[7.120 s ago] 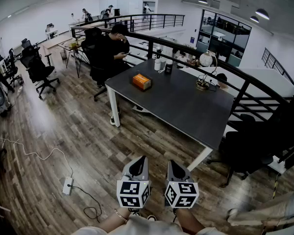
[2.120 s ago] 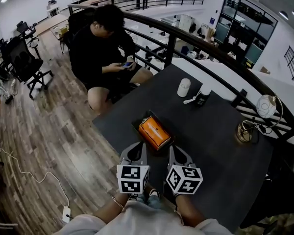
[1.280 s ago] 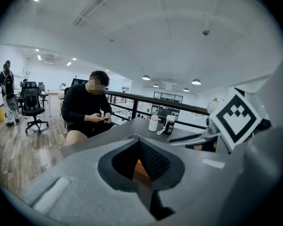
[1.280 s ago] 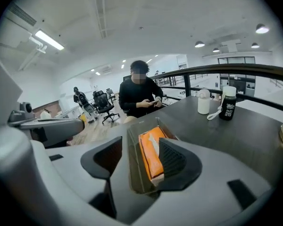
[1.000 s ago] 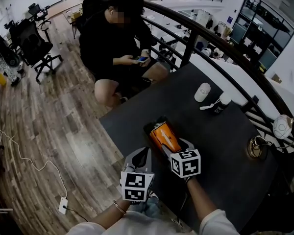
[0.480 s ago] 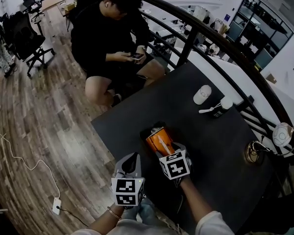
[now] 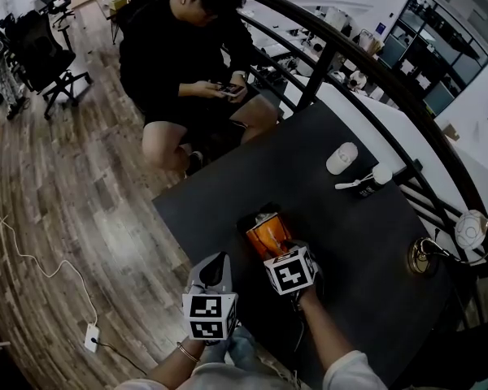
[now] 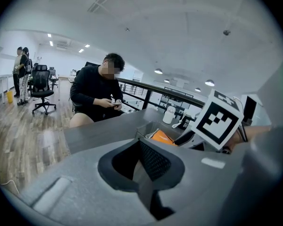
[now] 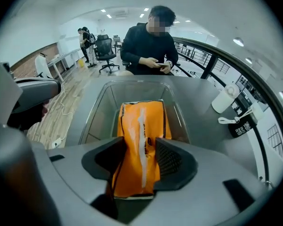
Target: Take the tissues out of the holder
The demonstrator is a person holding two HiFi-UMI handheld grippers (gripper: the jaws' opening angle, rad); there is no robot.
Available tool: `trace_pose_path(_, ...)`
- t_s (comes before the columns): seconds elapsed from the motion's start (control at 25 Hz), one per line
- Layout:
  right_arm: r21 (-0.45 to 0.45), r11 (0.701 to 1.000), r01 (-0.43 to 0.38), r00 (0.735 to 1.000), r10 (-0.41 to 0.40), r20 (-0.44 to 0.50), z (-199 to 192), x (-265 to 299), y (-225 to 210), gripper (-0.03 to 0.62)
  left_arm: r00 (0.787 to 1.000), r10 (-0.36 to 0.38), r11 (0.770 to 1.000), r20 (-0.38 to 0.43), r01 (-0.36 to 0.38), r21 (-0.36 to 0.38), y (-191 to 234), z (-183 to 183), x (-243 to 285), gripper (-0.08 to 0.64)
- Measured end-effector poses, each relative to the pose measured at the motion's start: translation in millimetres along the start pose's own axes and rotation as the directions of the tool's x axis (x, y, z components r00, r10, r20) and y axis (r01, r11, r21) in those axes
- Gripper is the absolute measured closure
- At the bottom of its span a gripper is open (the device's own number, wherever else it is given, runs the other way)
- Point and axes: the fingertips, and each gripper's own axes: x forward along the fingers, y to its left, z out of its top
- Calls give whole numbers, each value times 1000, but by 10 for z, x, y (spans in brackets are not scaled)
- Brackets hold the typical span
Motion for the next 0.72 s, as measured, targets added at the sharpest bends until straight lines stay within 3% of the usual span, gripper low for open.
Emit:
trace_pose_path(0.28, -19, 1000, 2, 999, -1, 34, 25, -57, 33, 475, 1000, -3, 1000, 0, 3, -1, 20, -11, -3, 572)
trace_pose_path(0.72, 18, 1000, -9, 990, 6, 140, 137, -364, 38, 502, 999, -13, 1000, 32, 13, 13, -112, 130, -93, 572)
